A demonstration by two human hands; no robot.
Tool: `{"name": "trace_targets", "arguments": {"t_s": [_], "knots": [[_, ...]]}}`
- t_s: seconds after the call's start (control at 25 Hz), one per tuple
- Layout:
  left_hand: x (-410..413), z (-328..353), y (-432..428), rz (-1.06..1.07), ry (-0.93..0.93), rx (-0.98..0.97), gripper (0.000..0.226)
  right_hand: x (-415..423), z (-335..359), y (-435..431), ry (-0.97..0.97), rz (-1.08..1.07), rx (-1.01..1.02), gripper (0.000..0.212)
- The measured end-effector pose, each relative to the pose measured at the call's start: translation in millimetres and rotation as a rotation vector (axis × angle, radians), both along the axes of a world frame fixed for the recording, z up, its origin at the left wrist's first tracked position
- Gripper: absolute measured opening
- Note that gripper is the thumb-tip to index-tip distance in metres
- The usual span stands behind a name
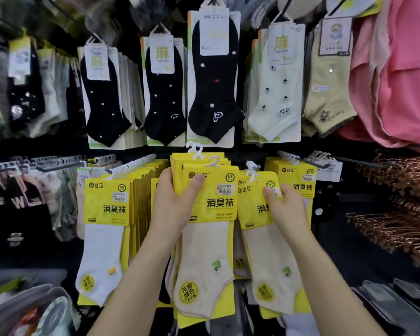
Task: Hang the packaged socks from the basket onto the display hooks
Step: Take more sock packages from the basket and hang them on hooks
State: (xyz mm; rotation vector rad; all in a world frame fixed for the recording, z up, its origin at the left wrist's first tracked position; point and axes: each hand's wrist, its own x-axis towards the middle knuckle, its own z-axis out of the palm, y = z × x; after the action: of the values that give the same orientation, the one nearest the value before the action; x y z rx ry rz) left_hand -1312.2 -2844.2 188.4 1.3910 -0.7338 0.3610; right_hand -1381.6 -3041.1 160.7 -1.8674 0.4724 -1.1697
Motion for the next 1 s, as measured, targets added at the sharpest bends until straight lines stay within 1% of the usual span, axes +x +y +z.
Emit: {"name": "trace_targets", "arguments": {"t_s": [0.08,0.16,0.24,0.28,0.36,0.44,0.52,0.56,0.6,0.64,0.68,0.72,0.76,0.8,0.84,0.88,0.92,1.0], "knots": [[1.0,1.1,3.8,-0.003,-0.003,-0.015,0.035,-5.0,5.9,-10.0,0.055,-0.018,0.04,0.03],[0.9,1.2,4.4,-0.012,0.0,-0.023,0.034,-10.8,11.2,-15.0,0.001,-0.029,0.056,0.034],[-0.5,0.7,1.9,-0.017,0.002,-0.013,0.029,-12.5,13.6,-10.9,-0.072,0.017,0.031,0.034],[-1.6,0.3,0.1,-0.025,-0.001,-0.008,0.026,-11.5,12.5,-5.9,-0.078,0.037,0.012,0.032],[-3.0,-1.0,-2.9,-0.041,-0.009,-0.008,0.025,-6.4,7.0,3.1,-0.059,0.038,0.01,0.028],[-2.0,-2.9,-4.9,-0.043,-0.008,-0.008,0.026,-1.8,2.1,4.9,-0.044,0.044,0.05,0.027],[-0.9,-4.0,-5.1,-0.045,-0.004,-0.007,0.019,-1.1,0.7,2.3,-0.031,0.067,0.074,0.029],[-0.7,-4.5,-5.4,-0.049,-0.005,-0.005,0.016,-1.9,0.8,0.8,-0.026,0.047,0.072,0.027],[-1.0,-5.5,-5.9,-0.055,-0.006,-0.002,0.015,-3.8,0.9,-0.6,-0.035,-0.016,0.049,0.022],[-1.1,-6.8,-6.9,-0.059,-0.006,0.0,0.014,-7.6,1.6,-0.1,-0.077,-0.098,0.017,0.019],[-1.6,-7.7,-8.3,-0.062,-0.003,-0.003,0.014,-11.8,2.8,2.0,-0.146,-0.143,-0.017,0.021],[-2.2,-8.5,-10.0,-0.062,0.002,-0.011,0.014,-15.7,5.2,6.6,-0.214,-0.11,-0.034,0.024],[-3.4,-9.3,-11.9,-0.062,0.007,-0.02,0.014,-19.0,8.8,14.4,-0.251,0.004,-0.021,0.029],[-4.4,-9.9,-14.7,-0.065,0.004,-0.027,0.016,-20.0,11.8,23.4,-0.234,0.143,0.007,0.036],[-6.2,-10.6,-17.9,-0.076,0.002,-0.033,0.02,-19.9,12.6,31.7,-0.178,0.247,0.026,0.042],[-8.5,-11.5,-21.2,-0.089,0.004,-0.04,0.023,-18.5,10.8,38.0,-0.109,0.292,0.021,0.045],[-11.4,-12.5,-24.1,-0.101,0.014,-0.05,0.026,-17.7,8.0,42.2,-0.065,0.285,-0.011,0.043],[-15.2,-14.7,-28.5,-0.116,0.039,-0.074,0.036,-20.5,5.9,44.9,-0.08,0.222,-0.074,0.034]]}}
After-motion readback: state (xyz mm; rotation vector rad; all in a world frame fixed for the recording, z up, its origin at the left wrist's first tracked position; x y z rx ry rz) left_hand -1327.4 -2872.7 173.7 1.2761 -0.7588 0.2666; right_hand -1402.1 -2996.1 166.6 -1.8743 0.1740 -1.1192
